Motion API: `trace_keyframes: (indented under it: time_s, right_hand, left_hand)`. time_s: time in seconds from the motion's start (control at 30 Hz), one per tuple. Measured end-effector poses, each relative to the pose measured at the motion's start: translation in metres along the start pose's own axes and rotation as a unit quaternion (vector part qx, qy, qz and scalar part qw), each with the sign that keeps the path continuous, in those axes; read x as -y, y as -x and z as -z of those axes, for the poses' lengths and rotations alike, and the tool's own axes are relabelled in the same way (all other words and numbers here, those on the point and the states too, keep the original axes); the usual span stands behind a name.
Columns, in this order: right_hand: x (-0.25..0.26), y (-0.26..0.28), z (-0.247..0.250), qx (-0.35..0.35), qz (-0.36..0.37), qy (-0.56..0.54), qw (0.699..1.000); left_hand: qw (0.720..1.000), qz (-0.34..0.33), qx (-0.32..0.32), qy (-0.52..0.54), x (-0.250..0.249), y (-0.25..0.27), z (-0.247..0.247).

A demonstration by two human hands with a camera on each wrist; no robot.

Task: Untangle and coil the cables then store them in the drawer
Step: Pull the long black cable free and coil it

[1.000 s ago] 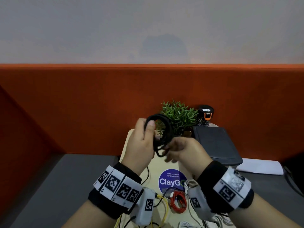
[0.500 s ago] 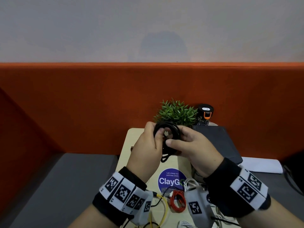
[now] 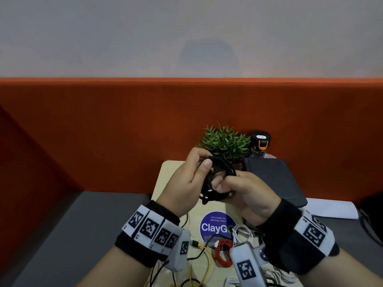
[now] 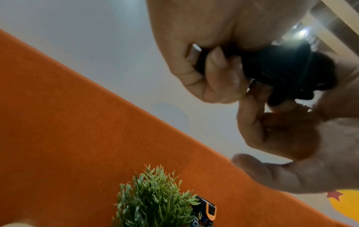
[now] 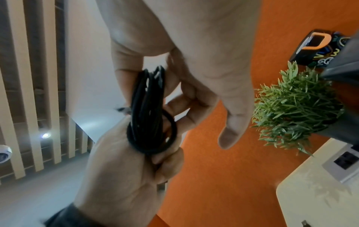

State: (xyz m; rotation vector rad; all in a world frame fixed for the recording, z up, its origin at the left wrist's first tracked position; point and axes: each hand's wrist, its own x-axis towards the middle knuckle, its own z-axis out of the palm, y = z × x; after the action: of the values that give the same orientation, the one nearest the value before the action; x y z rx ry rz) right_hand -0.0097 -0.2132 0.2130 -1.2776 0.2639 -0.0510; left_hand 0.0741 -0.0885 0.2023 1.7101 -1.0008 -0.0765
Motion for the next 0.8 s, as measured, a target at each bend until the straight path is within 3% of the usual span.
trace_keyframes:
  time_s: [0.37, 0.47, 0.63, 0.8]
  right_hand:
    - [-0.004, 0.000, 0.007, 0.064, 0.027, 0.088, 0.994]
    - [-0.007, 0.002, 0.006, 0.069, -0.004, 0.035, 0.997]
    - [-0.009, 0.003, 0.002, 0.066, -0.015, -0.034, 0.997]
    - [-0.008, 0.004, -0.001, 0.063, -0.012, -0.064, 0.996]
  left_hand:
    - [0.987, 0.077, 0.032, 0.134, 0.008, 0.001, -0.002]
    - [0.976, 0.098, 0.013, 0.194, 0.014, 0.002, -0.002]
    - [0.920, 0.135, 0.032, 0.367, 0.018, 0.008, 0.008]
    - [0.923, 0.133, 0.003, 0.361, 0.013, 0.011, 0.013]
